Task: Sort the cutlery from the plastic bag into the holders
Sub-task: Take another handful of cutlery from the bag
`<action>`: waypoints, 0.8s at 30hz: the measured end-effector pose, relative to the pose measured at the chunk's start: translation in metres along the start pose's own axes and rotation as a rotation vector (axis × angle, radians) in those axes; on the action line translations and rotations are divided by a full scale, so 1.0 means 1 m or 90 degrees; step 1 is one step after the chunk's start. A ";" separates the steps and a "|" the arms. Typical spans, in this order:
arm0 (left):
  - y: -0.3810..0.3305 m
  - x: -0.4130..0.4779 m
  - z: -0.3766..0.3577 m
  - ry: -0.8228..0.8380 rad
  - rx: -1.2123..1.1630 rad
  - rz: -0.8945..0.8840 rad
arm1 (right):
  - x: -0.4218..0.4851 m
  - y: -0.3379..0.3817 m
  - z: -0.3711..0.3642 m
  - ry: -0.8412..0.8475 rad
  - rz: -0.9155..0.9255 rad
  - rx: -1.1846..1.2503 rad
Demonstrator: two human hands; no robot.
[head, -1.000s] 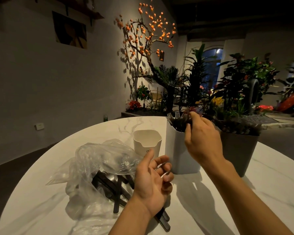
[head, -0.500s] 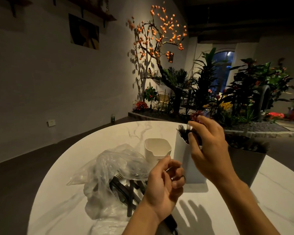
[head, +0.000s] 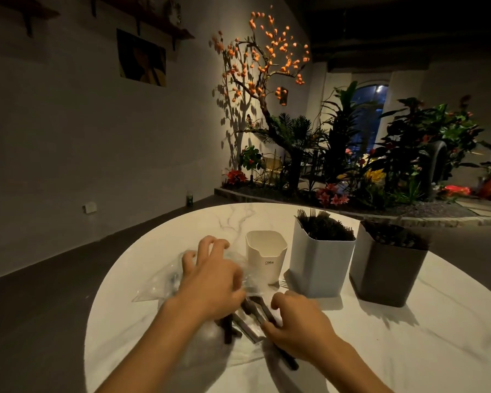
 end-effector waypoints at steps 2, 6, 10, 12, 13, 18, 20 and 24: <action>0.016 0.004 -0.011 0.066 0.050 0.020 | 0.000 -0.001 -0.009 0.038 -0.028 -0.001; 0.033 0.011 -0.017 0.100 0.061 0.022 | 0.003 0.004 -0.018 0.088 -0.047 -0.040; 0.042 0.021 -0.024 0.117 0.049 0.015 | 0.005 0.013 -0.007 0.086 -0.025 -0.109; 0.045 0.026 -0.022 0.096 0.014 0.014 | 0.006 0.014 0.005 0.052 -0.030 -0.117; 0.046 0.028 -0.020 0.083 -0.012 0.010 | 0.006 0.014 0.010 0.034 -0.036 -0.101; 0.042 0.038 -0.009 0.041 -0.092 -0.008 | 0.016 0.013 0.020 0.015 -0.041 0.033; 0.042 0.042 -0.010 0.040 -0.101 -0.009 | 0.020 0.015 0.021 -0.003 -0.041 0.070; 0.046 0.050 -0.009 0.017 -0.132 0.008 | 0.030 0.024 0.010 0.016 -0.031 0.149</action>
Point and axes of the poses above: each hand's wrist, its own x-axis towards the middle knuckle, its own z-axis out of the back of the hand, y = z × x, the point moved 10 cm from there along x, towards the middle knuckle, and after that the axes turned 6 degrees about z, right-handed, at the moved point
